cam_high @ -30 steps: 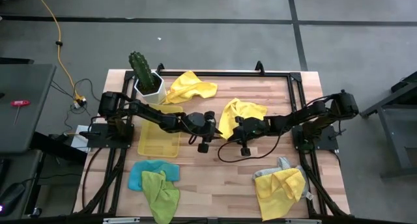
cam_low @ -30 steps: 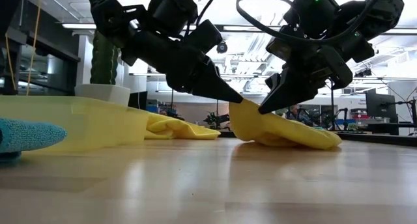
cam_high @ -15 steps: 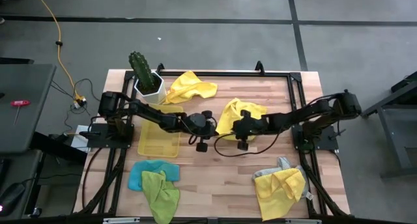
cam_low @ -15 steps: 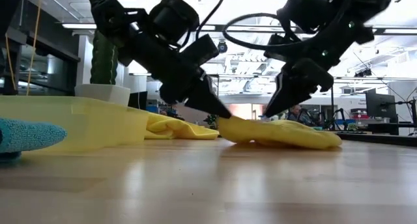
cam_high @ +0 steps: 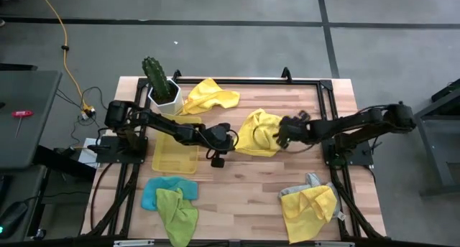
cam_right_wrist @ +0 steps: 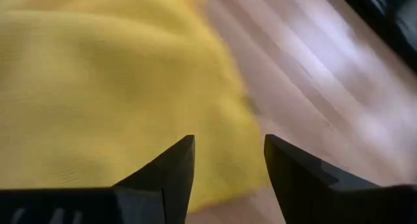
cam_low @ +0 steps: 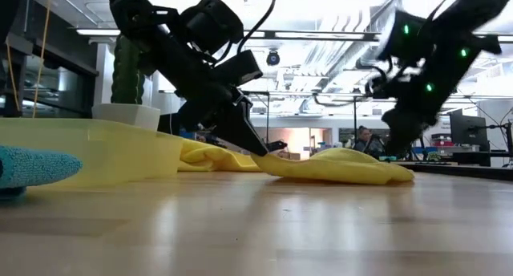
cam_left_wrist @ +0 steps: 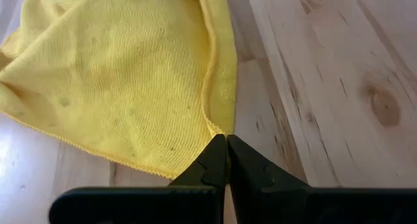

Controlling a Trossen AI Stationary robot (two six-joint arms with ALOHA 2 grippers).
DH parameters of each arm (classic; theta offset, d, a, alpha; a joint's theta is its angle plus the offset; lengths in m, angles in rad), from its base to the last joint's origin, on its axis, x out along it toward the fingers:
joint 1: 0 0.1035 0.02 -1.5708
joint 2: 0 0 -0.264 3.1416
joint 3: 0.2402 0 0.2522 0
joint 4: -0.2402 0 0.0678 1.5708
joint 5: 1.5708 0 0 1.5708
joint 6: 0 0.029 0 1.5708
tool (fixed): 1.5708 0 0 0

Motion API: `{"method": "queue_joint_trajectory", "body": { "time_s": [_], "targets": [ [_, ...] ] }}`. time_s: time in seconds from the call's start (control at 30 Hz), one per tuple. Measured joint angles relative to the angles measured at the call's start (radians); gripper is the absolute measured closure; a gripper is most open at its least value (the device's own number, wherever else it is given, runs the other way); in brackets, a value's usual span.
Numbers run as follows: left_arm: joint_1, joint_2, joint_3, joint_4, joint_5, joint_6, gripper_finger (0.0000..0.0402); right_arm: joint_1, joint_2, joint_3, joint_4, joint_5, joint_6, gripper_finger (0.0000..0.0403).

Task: Fold microfiber towels
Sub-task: Fold the top right yellow microfiber towel

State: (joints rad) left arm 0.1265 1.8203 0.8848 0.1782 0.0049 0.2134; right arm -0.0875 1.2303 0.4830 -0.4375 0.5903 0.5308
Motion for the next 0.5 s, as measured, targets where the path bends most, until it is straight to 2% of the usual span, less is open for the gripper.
{"method": "queue_joint_trajectory", "body": {
  "time_s": [0.13,0.33,0.5],
  "targets": [
    [0.0,0.0,0.0,0.002,0.002,0.0,0.0401,-0.132,-0.051,-0.07,0.061,-0.04,0.101,0.0232],
    [0.0,0.0,0.0,0.002,0.002,0.0,0.0401,-0.302,-0.07,-0.101,0.152,-0.165,0.089,0.024],
    [0.0,0.0,0.0,0.004,0.002,-0.003,0.0402,-0.382,-0.059,-0.105,0.158,-0.296,0.056,0.0249]
  ]
}}
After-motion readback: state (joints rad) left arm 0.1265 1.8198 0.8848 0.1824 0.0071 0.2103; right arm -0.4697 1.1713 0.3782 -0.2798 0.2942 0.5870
